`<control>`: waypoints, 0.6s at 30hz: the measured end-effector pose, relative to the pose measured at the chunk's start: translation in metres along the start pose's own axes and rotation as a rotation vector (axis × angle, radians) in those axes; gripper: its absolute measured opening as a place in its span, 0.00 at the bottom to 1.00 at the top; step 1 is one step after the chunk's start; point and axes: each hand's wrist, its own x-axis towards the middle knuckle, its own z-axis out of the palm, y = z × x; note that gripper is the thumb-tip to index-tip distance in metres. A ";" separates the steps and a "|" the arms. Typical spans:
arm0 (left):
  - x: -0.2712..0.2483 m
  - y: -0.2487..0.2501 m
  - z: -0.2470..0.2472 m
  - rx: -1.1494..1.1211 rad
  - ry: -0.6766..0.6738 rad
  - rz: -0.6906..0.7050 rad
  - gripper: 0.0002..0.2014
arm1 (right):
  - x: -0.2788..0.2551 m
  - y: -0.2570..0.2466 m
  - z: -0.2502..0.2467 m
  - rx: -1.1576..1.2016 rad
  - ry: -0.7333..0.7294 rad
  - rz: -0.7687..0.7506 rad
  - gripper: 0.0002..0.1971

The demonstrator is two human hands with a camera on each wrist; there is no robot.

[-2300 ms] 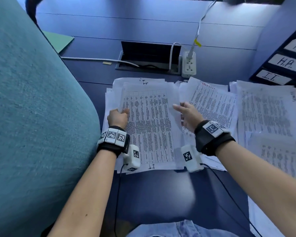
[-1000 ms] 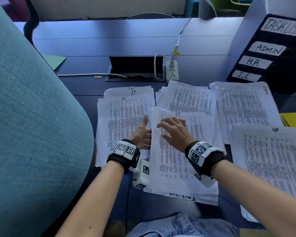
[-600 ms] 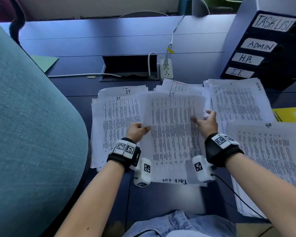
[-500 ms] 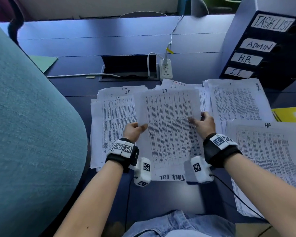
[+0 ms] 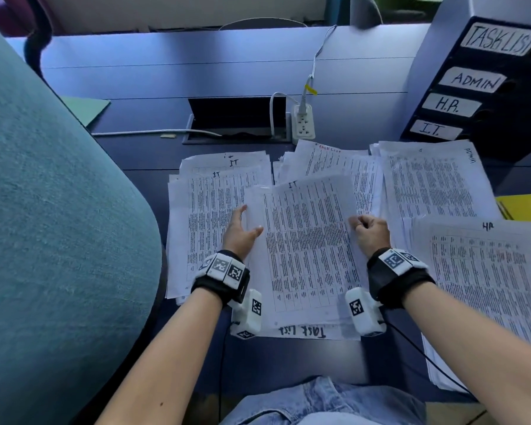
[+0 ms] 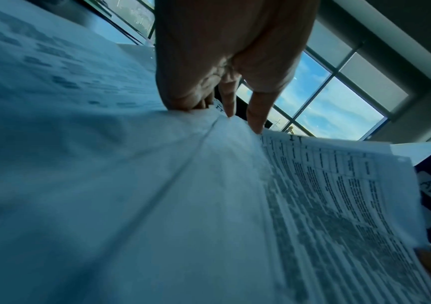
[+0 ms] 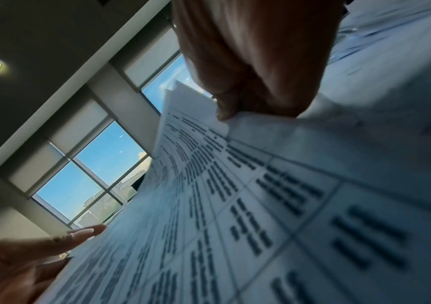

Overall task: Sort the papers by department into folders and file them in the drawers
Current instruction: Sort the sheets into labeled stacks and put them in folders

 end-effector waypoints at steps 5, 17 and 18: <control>0.010 0.000 0.000 -0.060 0.073 -0.016 0.39 | -0.001 0.007 -0.002 0.140 -0.131 -0.023 0.08; 0.017 0.000 -0.003 0.254 0.418 0.248 0.14 | -0.017 0.001 0.005 -0.003 -0.121 -0.030 0.12; 0.017 -0.002 -0.001 0.297 0.393 0.272 0.13 | -0.018 -0.001 0.006 -0.013 -0.114 -0.032 0.16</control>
